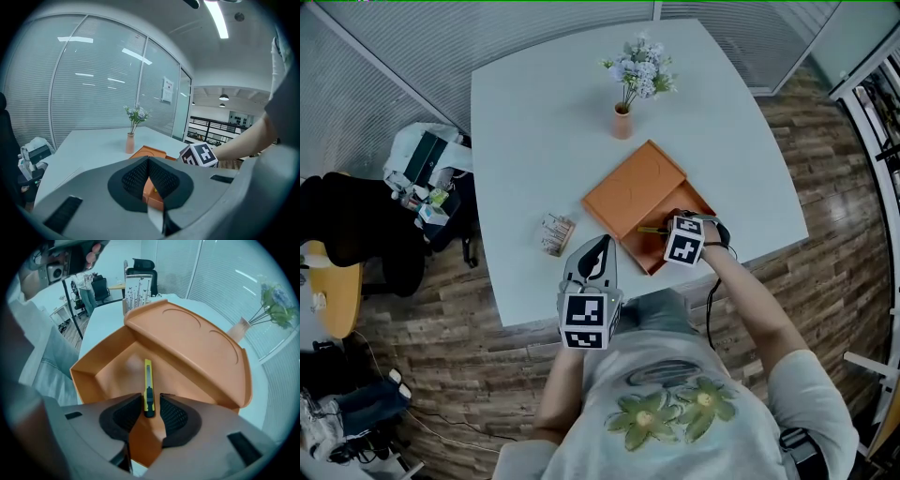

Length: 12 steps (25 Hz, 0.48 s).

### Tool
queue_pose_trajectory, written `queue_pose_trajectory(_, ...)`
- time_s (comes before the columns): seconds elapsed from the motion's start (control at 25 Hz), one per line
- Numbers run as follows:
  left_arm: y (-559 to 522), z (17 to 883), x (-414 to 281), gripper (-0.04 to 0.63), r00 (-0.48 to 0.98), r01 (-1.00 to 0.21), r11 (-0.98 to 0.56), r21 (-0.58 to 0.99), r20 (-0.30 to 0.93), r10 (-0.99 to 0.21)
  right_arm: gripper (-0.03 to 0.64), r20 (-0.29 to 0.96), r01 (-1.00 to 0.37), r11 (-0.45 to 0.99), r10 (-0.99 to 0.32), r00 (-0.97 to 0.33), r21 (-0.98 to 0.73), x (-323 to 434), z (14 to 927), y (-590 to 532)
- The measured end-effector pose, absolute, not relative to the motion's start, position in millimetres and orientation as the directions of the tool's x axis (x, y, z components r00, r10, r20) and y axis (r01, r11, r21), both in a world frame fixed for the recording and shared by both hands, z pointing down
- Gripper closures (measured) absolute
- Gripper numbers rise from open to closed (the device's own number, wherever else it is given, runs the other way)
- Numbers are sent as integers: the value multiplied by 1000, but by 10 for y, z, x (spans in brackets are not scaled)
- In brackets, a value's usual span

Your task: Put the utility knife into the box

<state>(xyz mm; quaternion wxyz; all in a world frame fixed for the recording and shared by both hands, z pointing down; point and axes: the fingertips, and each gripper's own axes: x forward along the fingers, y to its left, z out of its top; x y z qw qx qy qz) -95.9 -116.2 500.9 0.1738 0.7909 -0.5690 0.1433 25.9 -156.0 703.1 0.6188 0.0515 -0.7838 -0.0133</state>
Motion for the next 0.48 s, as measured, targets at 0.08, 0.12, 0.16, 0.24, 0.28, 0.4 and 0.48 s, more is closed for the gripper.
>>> queue_pose_trajectory(0.08,-1168,4987,-957,595,311,-950,-293,109,420,-852,486,963,-88,993,-99,-250,80,264,6987,-1584)
queue_pose_trajectory(0.12,-1172,4974,-956,595,311,-950,-293,108,418,-854,486,959,-105,991,-103,-265,78,270,6954,-1598)
queue_pose_trajectory(0.16,-1177,4962,-954,595,310,-950,-293,107,416,-855,486,952,-125,989,-107,-288,74,267,6900,-1611)
queue_pose_trajectory(0.24,-1194,4932,-950,595,311,-950,-293,106,409,-858,486,926,-182,982,-121,-358,58,231,6730,-1641)
queue_pose_trajectory(0.28,-1204,4913,-948,595,311,-950,-294,106,404,-860,486,906,-220,975,-131,-403,44,208,6630,-1656)
queue_pose_trajectory(0.4,-1223,4847,-941,595,314,-949,-296,106,387,-867,486,822,-350,936,-172,-544,-35,150,6305,-1676)
queue_pose_trajectory(0.48,-1241,4793,-931,595,316,-949,-298,105,376,-871,486,755,-418,905,-214,-619,-86,133,6073,-1686)
